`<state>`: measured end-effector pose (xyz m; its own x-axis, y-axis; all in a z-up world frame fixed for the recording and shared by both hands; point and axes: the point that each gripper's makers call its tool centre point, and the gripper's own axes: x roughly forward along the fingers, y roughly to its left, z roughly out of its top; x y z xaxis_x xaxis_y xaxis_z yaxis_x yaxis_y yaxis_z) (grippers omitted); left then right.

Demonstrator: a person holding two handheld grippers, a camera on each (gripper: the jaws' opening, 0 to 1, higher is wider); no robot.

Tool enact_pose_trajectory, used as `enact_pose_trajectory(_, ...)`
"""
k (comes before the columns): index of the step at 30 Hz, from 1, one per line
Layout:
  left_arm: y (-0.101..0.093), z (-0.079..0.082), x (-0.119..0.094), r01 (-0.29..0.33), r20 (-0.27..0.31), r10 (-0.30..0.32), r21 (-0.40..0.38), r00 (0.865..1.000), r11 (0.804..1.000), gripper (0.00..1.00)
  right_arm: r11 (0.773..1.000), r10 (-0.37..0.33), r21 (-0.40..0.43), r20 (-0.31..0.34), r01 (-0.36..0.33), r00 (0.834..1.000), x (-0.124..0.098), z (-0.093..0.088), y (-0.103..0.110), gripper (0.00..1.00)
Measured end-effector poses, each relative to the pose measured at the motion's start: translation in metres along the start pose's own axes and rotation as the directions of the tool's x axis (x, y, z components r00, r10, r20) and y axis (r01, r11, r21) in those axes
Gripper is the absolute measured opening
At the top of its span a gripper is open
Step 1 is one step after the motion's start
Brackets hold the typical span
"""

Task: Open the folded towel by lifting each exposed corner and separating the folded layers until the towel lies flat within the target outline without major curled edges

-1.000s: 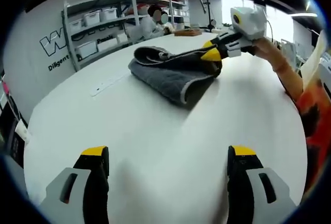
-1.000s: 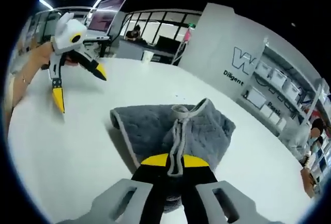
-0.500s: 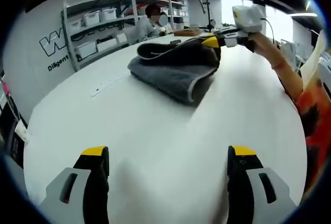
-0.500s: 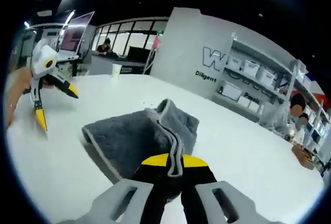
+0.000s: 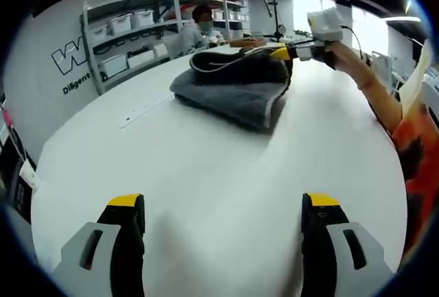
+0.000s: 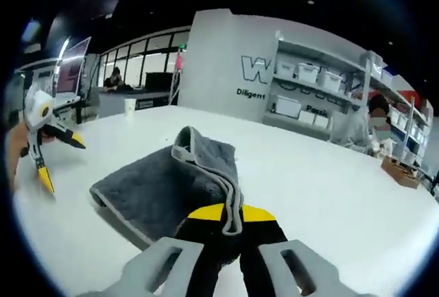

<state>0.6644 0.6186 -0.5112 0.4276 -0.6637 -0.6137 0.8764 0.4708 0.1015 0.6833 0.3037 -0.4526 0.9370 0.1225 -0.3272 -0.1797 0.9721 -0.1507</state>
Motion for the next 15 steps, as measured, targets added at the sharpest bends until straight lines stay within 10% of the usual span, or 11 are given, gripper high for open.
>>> enact_pose_trajectory(15, -0.003, -0.002, 0.002, 0.007, -0.014, -0.006, 0.007, 1.000, 1.000, 0.92, 0.993, -0.044, 0.105, -0.084, 0.052, 0.996, 0.001, -0.035, -0.029, 0.01)
